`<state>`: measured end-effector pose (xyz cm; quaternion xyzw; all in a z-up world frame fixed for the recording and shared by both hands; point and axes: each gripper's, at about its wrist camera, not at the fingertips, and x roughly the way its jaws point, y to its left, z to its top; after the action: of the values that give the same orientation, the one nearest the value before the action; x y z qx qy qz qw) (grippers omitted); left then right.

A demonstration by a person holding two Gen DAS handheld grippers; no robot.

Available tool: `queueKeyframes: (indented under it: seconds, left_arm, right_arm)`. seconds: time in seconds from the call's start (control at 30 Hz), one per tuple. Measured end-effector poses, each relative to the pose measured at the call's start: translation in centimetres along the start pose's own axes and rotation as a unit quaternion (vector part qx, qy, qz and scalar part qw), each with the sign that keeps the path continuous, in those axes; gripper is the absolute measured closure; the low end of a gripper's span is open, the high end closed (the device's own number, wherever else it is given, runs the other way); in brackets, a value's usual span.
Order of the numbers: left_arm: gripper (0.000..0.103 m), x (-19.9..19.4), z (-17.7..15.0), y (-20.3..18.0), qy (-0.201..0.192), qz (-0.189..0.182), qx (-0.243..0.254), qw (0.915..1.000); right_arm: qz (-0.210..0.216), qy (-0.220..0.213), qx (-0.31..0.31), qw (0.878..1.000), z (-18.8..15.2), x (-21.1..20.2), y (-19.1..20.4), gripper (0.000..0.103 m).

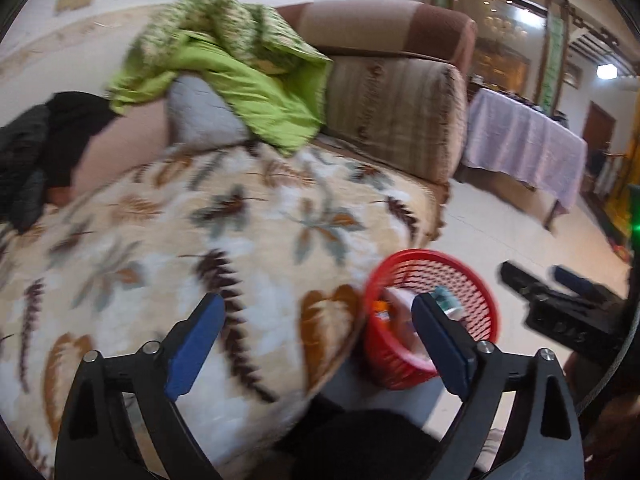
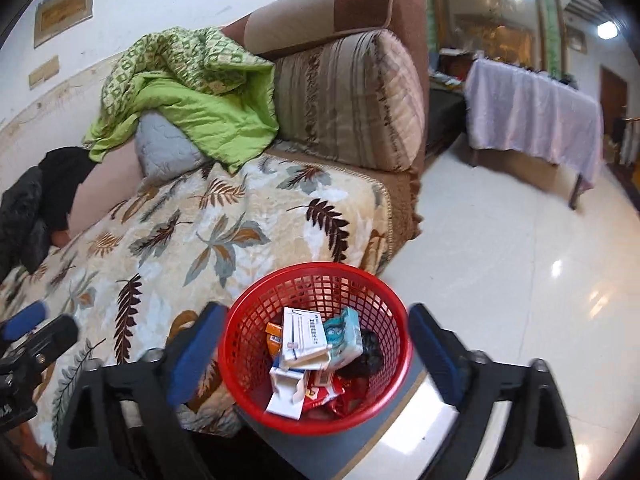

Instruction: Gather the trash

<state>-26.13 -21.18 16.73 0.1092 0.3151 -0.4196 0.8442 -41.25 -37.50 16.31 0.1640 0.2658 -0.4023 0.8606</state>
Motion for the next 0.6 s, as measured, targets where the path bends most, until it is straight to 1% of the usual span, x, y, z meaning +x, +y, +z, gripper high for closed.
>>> queueKeyframes:
  seconds: [0.03,0.07,0.1,0.17,0.2,0.23,0.3,0.37,0.47,0.6]
  left_arm:
    - [0.007,-0.4,-0.2,0.4,-0.003,0.006,-0.001,1.0]
    - [0.006,-1.2,-0.8,1.0,-0.009,0.021,-0.001,0.9997]
    - [0.005,-1.9,-1.3,1.4,-0.015,0.036,0.0,0.9992]
    - [0.003,-2.7,-2.1,1.9,-0.02,0.064,-0.001,0.9978]
    - [0.003,-3.0,-2.4,2.0,-0.019,0.08,-0.002,0.9966]
    - [0.003,-3.3,-2.6,2.0,-0.016,0.1,0.003,0.9949]
    - [0.003,-4.1,-2.9,2.1,-0.027,0.119,0.013,0.9925]
    - [0.003,-4.7,-3.1,2.1,-0.039,0.14,0.017,0.9892]
    - [0.002,-5.3,-3.1,2.1,-0.045,0.156,0.023,0.9864]
    - [0.002,-5.5,-3.0,1.9,-0.044,0.157,0.027,0.9862]
  right_arm:
    - [0.0,-0.018,0.003,1.0,-0.3,-1.0,0.3,0.0]
    - [0.003,-0.022,0.001,1.0,-0.5,-1.4,0.5,0.0]
    - [0.003,-0.015,-0.004,1.0,-0.7,-1.9,1.0,0.0]
    - [-0.02,0.008,-0.015,1.0,-1.2,-2.3,1.7,0.0]
    - [-0.028,0.013,-0.02,0.999,-1.5,-2.4,2.1,0.0]
    - [-0.029,0.017,-0.024,0.999,-1.9,-2.6,2.2,0.0]
    - [-0.024,0.023,-0.024,0.999,-2.5,-2.9,2.3,0.0]
    - [-0.032,0.026,-0.027,0.999,-2.8,-3.2,2.4,0.0]
    - [-0.043,0.027,-0.025,0.998,-2.8,-3.2,2.4,0.0]
    - [-0.045,0.036,-0.032,0.998,-3.1,-3.0,2.6,0.0]
